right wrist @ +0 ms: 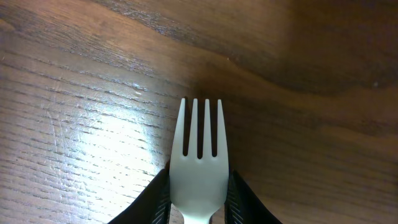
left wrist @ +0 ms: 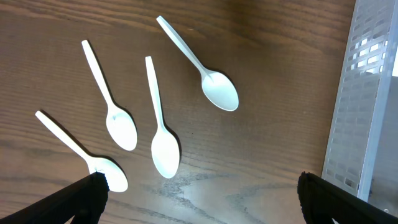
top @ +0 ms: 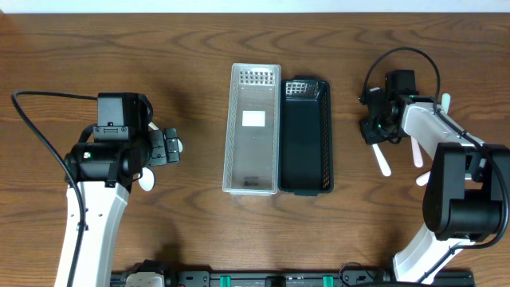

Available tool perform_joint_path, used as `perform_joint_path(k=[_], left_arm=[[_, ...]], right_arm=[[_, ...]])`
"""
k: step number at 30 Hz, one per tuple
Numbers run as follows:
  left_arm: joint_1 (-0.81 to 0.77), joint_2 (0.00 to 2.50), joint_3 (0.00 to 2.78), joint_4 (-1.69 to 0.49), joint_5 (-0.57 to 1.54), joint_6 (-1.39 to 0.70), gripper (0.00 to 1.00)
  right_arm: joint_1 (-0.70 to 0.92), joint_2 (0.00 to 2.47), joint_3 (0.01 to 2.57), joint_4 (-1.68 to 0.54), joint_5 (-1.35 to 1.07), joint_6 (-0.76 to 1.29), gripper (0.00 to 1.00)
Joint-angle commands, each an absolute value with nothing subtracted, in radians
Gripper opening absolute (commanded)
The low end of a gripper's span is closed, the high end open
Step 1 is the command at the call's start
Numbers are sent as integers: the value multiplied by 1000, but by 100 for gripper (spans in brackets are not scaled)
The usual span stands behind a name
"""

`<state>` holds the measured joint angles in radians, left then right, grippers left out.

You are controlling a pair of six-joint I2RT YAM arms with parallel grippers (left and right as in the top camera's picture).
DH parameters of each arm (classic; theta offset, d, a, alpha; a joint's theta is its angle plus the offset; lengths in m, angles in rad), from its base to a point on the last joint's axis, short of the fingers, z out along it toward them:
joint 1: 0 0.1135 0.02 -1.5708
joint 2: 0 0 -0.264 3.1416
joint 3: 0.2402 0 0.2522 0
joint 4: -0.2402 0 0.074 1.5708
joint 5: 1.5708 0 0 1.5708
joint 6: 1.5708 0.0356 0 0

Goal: Pack container
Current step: 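Lower the right gripper and grasp a white plastic fork, then carry the fork left and release it into the dark green basket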

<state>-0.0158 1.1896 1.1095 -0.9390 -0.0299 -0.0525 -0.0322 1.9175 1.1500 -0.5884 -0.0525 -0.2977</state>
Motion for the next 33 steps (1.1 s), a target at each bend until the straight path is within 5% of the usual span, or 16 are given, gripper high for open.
perform_joint_path(k=[1,11,25,33], left_arm=[[-16,1195,1123,-941,-38,-58,99],[-16,1195,1123,-939,-37,-58,99],[-16,1195,1123,-937,-38,-58,99],[-16,1195,1123,-937,-38,-58,99]], right_arm=[[-38,1975,1114,-587,-1,-299,13],[2,1901,1290,-710,0,-211,8],[299,1784,1616,-851,1,511,1],[421,1901,1573,-900,71,572,2]])
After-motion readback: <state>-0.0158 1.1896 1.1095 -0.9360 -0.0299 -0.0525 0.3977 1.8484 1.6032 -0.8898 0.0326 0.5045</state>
